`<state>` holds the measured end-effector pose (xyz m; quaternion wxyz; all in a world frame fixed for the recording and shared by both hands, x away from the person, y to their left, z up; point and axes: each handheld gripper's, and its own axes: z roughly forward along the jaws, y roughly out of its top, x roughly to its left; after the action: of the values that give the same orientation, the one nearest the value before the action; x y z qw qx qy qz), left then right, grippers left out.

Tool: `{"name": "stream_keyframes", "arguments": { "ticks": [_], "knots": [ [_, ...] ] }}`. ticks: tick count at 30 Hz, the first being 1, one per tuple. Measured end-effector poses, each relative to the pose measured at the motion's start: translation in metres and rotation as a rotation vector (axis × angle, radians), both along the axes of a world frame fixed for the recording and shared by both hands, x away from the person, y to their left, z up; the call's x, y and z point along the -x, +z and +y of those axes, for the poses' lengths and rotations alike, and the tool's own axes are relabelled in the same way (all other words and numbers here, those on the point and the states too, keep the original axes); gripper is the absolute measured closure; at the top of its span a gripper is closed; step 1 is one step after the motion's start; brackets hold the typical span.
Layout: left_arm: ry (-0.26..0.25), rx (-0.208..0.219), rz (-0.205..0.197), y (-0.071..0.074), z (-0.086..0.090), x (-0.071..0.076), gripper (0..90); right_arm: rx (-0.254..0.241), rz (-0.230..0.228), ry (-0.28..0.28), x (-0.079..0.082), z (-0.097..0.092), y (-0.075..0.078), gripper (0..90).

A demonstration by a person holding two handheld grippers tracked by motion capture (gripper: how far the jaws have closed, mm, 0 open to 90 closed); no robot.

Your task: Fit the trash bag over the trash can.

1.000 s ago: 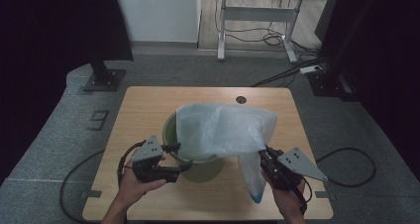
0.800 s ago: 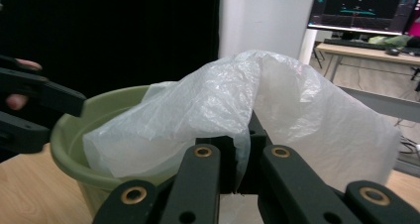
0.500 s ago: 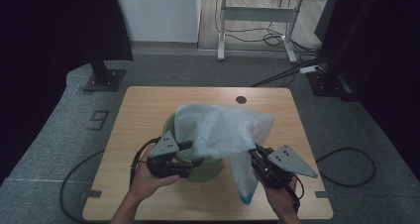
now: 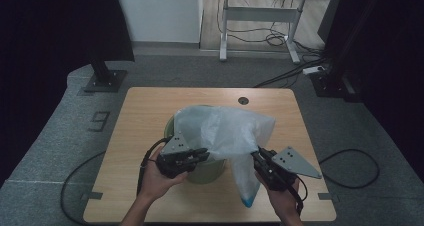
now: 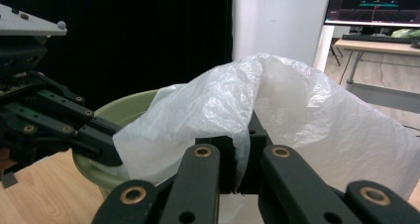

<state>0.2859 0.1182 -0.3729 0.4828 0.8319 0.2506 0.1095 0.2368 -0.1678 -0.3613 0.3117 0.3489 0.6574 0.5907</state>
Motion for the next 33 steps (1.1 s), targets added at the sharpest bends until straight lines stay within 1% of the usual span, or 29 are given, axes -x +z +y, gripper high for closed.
{"name": "stream_keyframes", "arguments": {
  "ticks": [3, 6, 7, 10, 12, 15, 17, 18, 19, 21, 22, 23, 24, 26, 28, 33],
  "knots": [
    [0.013, 0.017, 0.009, 0.001, 0.003, 0.000, 85.8, -0.002, 0.012, 0.012, 0.000, -0.001, -0.004, 87.2],
    [0.011, 0.039, 0.028, 0.001, 0.006, -0.001, 89.7, -0.005, 0.020, 0.017, 0.001, -0.005, -0.007, 86.8],
    [0.004, 0.044, 0.037, 0.002, 0.007, -0.001, 89.8, -0.007, 0.019, 0.019, 0.002, -0.005, -0.007, 86.4],
    [0.000, 0.042, 0.045, 0.002, 0.010, -0.001, 89.9, -0.010, 0.012, 0.034, 0.003, -0.005, -0.005, 83.5],
    [0.010, 0.043, 0.050, 0.001, 0.014, -0.002, 89.9, -0.008, 0.006, 0.042, 0.002, -0.002, -0.002, 83.4],
    [0.036, 0.060, 0.067, 0.001, 0.021, -0.006, 89.9, 0.000, 0.001, 0.054, 0.001, 0.004, 0.001, 82.0],
    [0.057, 0.064, 0.073, 0.001, 0.025, -0.009, 89.9, 0.002, 0.008, 0.070, -0.001, 0.009, 0.000, 77.7],
    [0.069, 0.067, 0.075, 0.002, 0.027, -0.010, 89.9, 0.002, 0.011, 0.078, -0.002, 0.010, -0.002, 73.3],
    [0.083, 0.070, 0.080, 0.002, 0.030, -0.012, 89.9, 0.002, 0.009, 0.093, -0.001, 0.011, -0.005, 66.9],
    [0.109, 0.075, 0.087, 0.002, 0.035, -0.016, 89.9, 0.004, 0.020, 0.135, 0.002, 0.012, -0.013, 55.4],
    [0.118, 0.074, 0.089, 0.002, 0.037, -0.017, 89.9, -0.002, 0.022, 0.153, 0.004, 0.010, -0.017, 49.0],
    [0.133, 0.076, 0.093, 0.002, 0.040, -0.018, 89.9, -0.009, 0.025, 0.167, 0.006, 0.009, -0.021, 45.0],
    [0.143, 0.081, 0.095, 0.002, 0.043, -0.019, 89.9, -0.020, 0.029, 0.185, 0.010, 0.005, -0.026, 41.8],
    [0.158, 0.086, 0.100, 0.002, 0.046, -0.021, 89.9, -0.043, 0.041, 0.196, 0.017, -0.004, -0.035, 38.0],
    [0.170, 0.092, 0.104, 0.002, 0.049, -0.022, 89.9, -0.058, 0.047, 0.187, 0.021, -0.011, -0.042, 36.4],
    [0.191, 0.097, 0.109, 0.001, 0.052, -0.023, 89.9, -0.092, 0.086, 0.126, 0.027, -0.027, -0.061, 30.9]
  ]
}}
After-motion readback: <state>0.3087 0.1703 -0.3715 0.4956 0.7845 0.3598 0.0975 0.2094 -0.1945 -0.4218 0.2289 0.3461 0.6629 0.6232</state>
